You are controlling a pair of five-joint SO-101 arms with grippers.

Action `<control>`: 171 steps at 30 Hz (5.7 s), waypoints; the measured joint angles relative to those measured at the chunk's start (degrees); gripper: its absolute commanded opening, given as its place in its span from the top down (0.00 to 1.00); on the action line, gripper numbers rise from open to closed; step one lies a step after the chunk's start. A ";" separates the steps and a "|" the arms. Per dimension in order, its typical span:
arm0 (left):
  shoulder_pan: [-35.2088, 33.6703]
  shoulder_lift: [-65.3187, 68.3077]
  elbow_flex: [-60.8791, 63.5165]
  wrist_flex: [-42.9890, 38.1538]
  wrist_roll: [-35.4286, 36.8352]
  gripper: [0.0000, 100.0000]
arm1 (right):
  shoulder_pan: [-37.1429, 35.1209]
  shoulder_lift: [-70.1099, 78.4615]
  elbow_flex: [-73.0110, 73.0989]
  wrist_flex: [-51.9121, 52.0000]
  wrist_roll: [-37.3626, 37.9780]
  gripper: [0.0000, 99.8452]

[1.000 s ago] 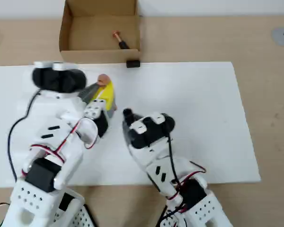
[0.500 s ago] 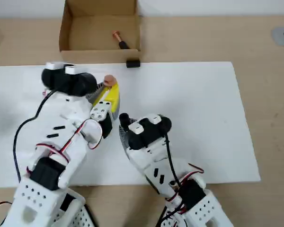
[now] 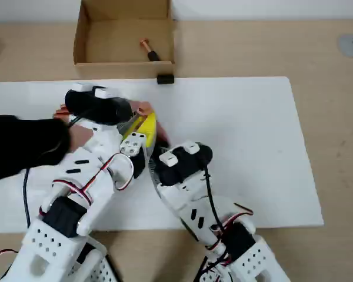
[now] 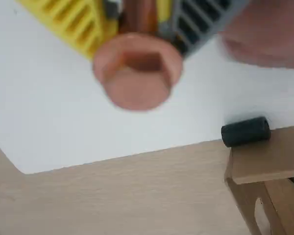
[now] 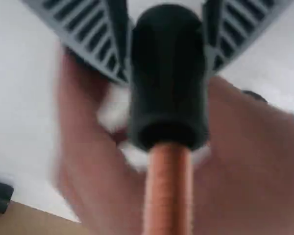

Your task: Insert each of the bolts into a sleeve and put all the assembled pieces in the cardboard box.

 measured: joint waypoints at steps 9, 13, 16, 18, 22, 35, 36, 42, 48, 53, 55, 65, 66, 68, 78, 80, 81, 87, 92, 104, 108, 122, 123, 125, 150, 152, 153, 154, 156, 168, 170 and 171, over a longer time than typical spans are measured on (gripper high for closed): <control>0.70 -0.09 0.18 0.00 -2.73 0.99 | 0.00 0.00 0.00 0.00 0.00 0.99; 2.29 -0.26 0.35 0.00 -3.69 0.99 | 0.00 0.00 0.00 0.00 0.00 0.99; 2.64 -0.26 0.79 0.09 -3.78 0.99 | 0.00 0.00 0.00 0.00 0.00 0.99; 2.64 -0.18 1.67 0.09 -3.78 0.99 | 0.00 0.00 0.00 0.00 0.00 0.99; 2.73 -0.18 2.46 0.09 -3.78 0.99 | 0.00 0.00 0.00 0.00 -0.09 0.99; 2.99 -0.44 1.41 10.11 -3.60 0.99 | -0.35 0.09 0.00 0.00 -0.18 0.99; 3.08 -0.44 0.62 11.78 -3.60 0.99 | -0.44 0.00 0.00 0.00 -0.18 0.99; 3.08 -0.35 -5.10 21.63 -3.60 0.99 | -0.97 0.00 -0.09 0.00 0.00 0.99; 2.73 -0.53 -9.58 29.36 -3.78 0.99 | -0.26 0.00 0.00 0.00 -0.18 0.99; 2.81 -0.44 -12.31 34.29 -3.78 0.96 | -0.44 0.00 0.00 0.00 -0.09 0.99; 2.81 -0.44 -13.19 35.60 -3.69 0.93 | 0.00 0.00 0.00 0.00 0.00 0.99; 2.81 -0.44 -15.56 37.54 -1.93 0.89 | 1.23 0.00 0.00 0.00 0.00 0.99; 2.81 -0.44 -15.56 37.54 -1.93 0.89 | 1.23 0.00 0.00 0.00 0.00 0.99; 2.81 -0.44 -15.56 37.54 -1.93 0.89 | 1.23 0.00 0.00 0.00 0.00 0.99; -13.27 -0.44 -15.56 37.54 -1.49 0.89 | 6.07 0.00 0.00 0.00 0.00 0.99; -17.85 -0.53 -15.03 37.54 -1.49 0.89 | 7.38 0.00 0.00 0.00 0.00 0.99; -19.69 -0.53 -14.33 37.54 -1.49 0.89 | 8.00 0.00 -0.09 0.00 0.00 0.99; -25.58 -0.44 -7.74 37.01 -1.49 0.89 | 8.97 0.00 -3.08 0.00 3.87 0.99; -30.15 -0.44 -3.69 31.47 -1.49 0.89 | 8.97 0.00 -4.66 0.00 8.26 0.99; -34.55 -0.44 -0.79 29.89 -1.41 0.89 | 8.97 19.34 -19.78 -12.92 10.29 0.99; -34.55 -0.44 -0.79 29.89 -1.41 0.89 | 8.97 36.48 -31.38 -15.82 10.29 0.99; -38.95 -0.44 -0.79 29.36 -1.41 0.89 | 16.62 80.09 -63.03 -25.49 10.29 0.99; -38.95 -0.44 -0.79 29.36 -1.41 0.89 | 16.79 82.81 -65.23 -25.49 10.29 0.99; -38.95 -0.44 -0.62 28.40 -1.41 0.89 | 16.88 88.26 -69.63 -25.49 9.41 0.99; -38.95 -0.44 8.53 24.62 -0.79 0.89 | 16.88 154.99 -144.00 -5.27 8.35 0.99; -38.95 -0.44 8.53 24.62 -0.79 0.89 | 16.88 158.86 -149.80 -2.73 8.35 0.99; -38.95 -0.44 8.53 24.62 -0.79 0.89 | 16.88 160.70 -152.35 -1.49 8.35 0.99; -38.95 -0.44 8.53 24.62 -0.79 0.89 | 16.88 162.20 -154.81 -0.44 8.35 0.99; -38.95 -0.44 8.53 24.62 -0.79 0.89 | 16.88 164.66 -158.86 1.76 8.35 0.99; -38.95 -0.44 8.53 25.67 -0.79 0.89 | 18.02 170.64 -168.35 11.52 8.35 0.96; -38.95 -0.44 8.53 25.67 -0.79 0.89 | 17.93 170.64 -168.35 11.60 8.35 0.92; -38.95 -0.44 8.53 25.67 -0.79 0.89 | 17.93 170.64 -168.35 11.78 8.35 0.90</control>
